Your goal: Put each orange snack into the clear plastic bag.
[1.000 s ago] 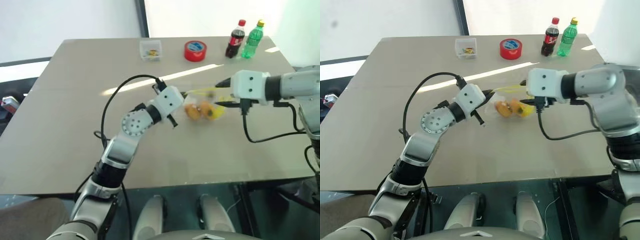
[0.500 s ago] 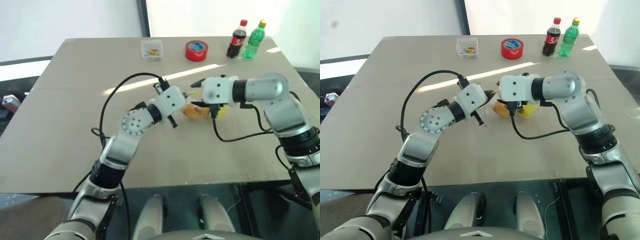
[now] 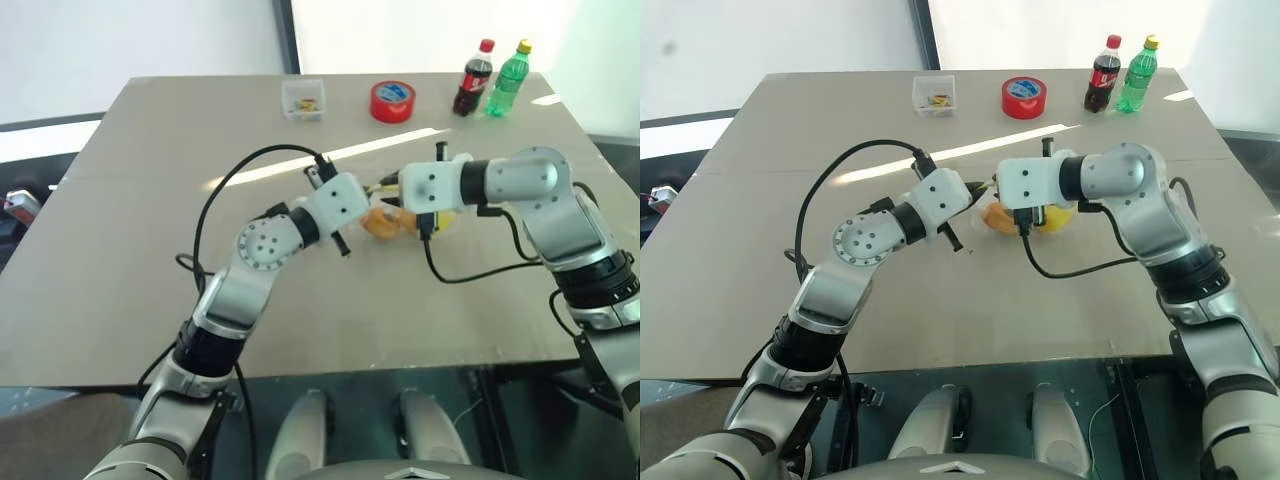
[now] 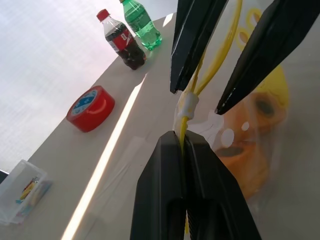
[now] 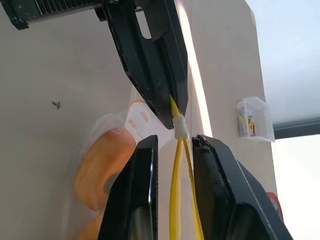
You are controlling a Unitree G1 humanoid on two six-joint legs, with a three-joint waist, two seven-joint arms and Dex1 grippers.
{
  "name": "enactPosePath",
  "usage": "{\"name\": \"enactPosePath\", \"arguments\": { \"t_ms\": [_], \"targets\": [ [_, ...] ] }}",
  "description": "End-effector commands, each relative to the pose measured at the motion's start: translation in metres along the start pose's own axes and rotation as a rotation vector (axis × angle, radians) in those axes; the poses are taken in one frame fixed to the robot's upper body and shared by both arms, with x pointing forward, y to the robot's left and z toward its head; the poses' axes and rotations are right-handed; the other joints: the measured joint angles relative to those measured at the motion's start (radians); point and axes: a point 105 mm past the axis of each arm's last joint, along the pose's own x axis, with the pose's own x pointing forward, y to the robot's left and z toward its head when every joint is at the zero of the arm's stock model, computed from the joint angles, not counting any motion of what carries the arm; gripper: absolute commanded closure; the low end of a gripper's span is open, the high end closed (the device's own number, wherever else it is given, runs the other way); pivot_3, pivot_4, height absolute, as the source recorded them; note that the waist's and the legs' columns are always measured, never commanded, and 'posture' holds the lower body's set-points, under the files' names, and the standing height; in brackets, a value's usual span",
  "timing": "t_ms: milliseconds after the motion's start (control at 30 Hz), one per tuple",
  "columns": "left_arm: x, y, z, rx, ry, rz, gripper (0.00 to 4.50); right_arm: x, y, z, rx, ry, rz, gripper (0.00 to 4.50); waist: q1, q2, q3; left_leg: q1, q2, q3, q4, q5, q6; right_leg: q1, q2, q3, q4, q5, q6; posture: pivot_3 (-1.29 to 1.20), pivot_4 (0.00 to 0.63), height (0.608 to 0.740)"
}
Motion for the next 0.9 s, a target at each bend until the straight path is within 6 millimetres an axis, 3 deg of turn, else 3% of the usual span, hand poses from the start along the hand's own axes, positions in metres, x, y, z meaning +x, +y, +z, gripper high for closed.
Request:
{"name": "enactPosePath", "arguments": {
  "t_ms": [33, 900],
  "targets": [
    [-0.003, 0.008, 0.015, 0.021, -0.045, 0.005, 4.5, -0.004, -0.015, 0.011, -0.089, -0.015, -0.045, 3.5, 0.0, 0.0, 0.0, 0.0, 0.0, 0.0, 0.0, 0.0, 0.0, 0.0, 0.0, 0.0, 0.0, 0.0, 0.0, 0.0, 0.15, 0.74],
    [-0.003, 0.004, 0.015, 0.022, -0.023, -0.014, 4.5, 0.002, -0.004, 0.013, -0.146, -0.04, 0.028, 3.5, 0.0, 0.0, 0.0, 0.0, 0.0, 0.0, 0.0, 0.0, 0.0, 0.0, 0.0, 0.0, 0.0, 0.0, 0.0, 0.0, 0.15, 0.74]
  ]
}}
